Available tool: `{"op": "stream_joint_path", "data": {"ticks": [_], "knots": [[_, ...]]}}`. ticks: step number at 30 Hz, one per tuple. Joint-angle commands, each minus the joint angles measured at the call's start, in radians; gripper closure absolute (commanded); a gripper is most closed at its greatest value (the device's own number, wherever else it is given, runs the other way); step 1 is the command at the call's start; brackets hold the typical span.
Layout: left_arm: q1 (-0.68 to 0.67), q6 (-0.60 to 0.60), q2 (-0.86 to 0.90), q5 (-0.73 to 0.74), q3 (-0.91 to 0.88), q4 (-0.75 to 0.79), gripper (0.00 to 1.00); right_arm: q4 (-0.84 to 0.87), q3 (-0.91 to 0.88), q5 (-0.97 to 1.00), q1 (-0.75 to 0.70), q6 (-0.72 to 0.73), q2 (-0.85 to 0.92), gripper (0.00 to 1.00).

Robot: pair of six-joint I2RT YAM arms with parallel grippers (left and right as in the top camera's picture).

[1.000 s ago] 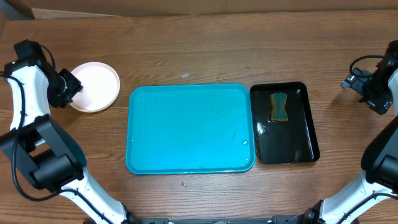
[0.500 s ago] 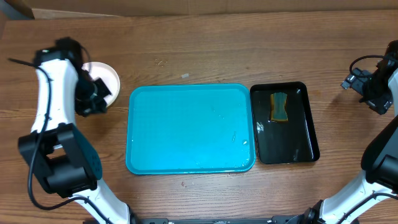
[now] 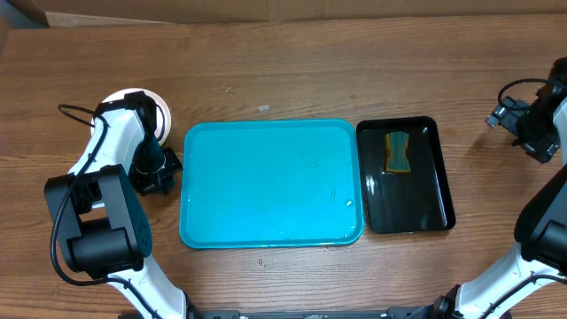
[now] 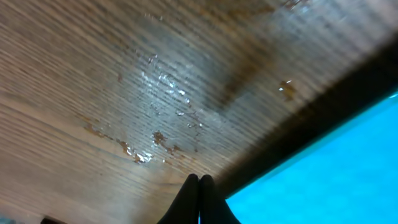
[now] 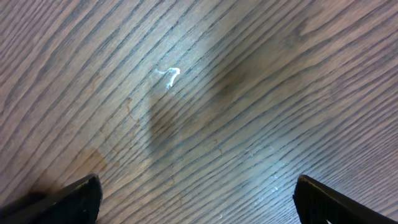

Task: Clean dirty plates on tray and stack at the side

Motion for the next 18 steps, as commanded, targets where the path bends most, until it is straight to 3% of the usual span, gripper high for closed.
{"op": "stream_joint_path", "data": {"ticks": [1, 13, 18], "knots": [[-0.006, -0.014, -0.011, 0.008, -0.011, -0.004, 0.96, 0.003, 0.022, -0.005, -0.001, 0.008, -0.028, 0.0], [-0.019, -0.005, -0.011, 0.068, -0.111, 0.05, 0.96, 0.003, 0.022, -0.005, -0.001, 0.008, -0.028, 0.0], [-0.019, 0.071, -0.012, 0.174, -0.111, 0.057, 0.96, 0.003, 0.022, -0.005, -0.001, 0.008, -0.028, 0.0]]}}
